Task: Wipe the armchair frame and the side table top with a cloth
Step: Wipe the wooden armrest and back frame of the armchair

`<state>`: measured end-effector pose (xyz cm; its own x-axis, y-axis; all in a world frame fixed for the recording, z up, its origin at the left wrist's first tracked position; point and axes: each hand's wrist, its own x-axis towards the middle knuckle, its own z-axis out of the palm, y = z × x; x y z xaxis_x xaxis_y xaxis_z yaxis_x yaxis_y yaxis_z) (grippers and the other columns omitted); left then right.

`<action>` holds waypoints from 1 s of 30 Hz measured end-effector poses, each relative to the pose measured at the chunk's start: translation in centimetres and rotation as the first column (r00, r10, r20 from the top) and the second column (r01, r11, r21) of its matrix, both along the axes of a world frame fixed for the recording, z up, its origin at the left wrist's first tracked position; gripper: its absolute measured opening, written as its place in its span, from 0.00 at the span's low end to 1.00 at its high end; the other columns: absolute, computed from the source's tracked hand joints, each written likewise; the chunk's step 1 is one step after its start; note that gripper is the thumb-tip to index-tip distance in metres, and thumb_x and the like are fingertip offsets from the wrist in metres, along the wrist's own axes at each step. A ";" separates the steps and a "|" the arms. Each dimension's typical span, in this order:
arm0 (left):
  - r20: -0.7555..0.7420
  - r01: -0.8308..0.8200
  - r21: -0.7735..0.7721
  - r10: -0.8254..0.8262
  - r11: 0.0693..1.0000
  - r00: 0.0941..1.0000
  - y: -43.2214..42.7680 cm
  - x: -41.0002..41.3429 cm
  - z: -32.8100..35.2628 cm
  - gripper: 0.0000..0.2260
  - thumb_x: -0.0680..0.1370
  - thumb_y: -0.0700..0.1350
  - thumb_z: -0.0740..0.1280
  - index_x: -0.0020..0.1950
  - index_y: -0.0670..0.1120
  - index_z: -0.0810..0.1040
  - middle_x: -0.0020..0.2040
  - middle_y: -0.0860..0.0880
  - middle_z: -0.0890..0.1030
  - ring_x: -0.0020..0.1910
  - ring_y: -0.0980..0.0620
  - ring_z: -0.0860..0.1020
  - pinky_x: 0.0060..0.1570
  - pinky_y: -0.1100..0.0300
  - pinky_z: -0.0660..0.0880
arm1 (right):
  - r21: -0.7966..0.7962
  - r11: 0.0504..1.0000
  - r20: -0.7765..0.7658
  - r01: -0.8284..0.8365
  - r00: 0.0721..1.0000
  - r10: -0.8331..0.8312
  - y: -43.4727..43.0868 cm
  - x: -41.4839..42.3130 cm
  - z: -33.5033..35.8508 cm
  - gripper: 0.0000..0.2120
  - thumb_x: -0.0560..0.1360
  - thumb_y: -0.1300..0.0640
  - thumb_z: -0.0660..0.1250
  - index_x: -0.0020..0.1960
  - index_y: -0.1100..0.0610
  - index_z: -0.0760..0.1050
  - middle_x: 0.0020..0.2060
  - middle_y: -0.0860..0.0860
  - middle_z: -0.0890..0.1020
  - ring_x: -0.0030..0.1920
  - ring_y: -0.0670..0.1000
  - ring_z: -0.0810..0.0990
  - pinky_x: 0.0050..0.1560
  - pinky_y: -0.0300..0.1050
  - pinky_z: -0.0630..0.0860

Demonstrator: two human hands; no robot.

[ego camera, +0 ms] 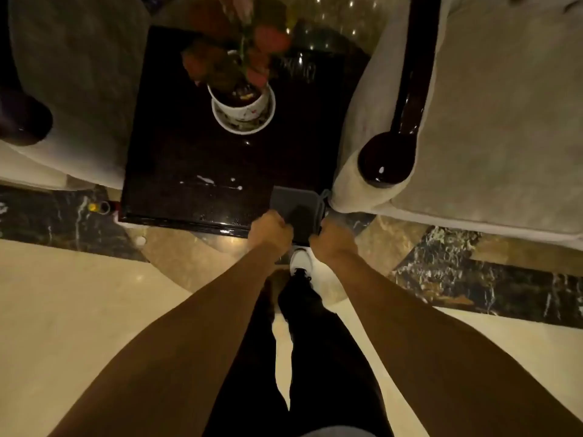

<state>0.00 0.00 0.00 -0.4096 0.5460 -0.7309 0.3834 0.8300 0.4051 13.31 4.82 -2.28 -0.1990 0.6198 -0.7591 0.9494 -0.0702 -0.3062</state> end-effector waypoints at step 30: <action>0.683 -0.508 -0.062 0.407 0.859 0.607 2.9 -2.3 -5.5 0.09 0.76 0.32 0.66 0.50 0.46 0.78 0.47 0.43 0.84 0.42 0.45 0.84 0.33 0.54 0.80 | -0.423 0.342 -0.472 0.840 0.118 -0.874 -2.4 2.4 -1.8 0.14 0.76 0.73 0.65 0.56 0.58 0.77 0.52 0.58 0.85 0.53 0.58 0.85 0.53 0.57 0.83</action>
<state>-2.26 2.90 -5.55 -0.0788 0.5283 -0.8454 -0.4368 0.7440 0.5057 15.76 2.39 -4.08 0.0943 0.6483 -0.7555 -0.1092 -0.7476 -0.6552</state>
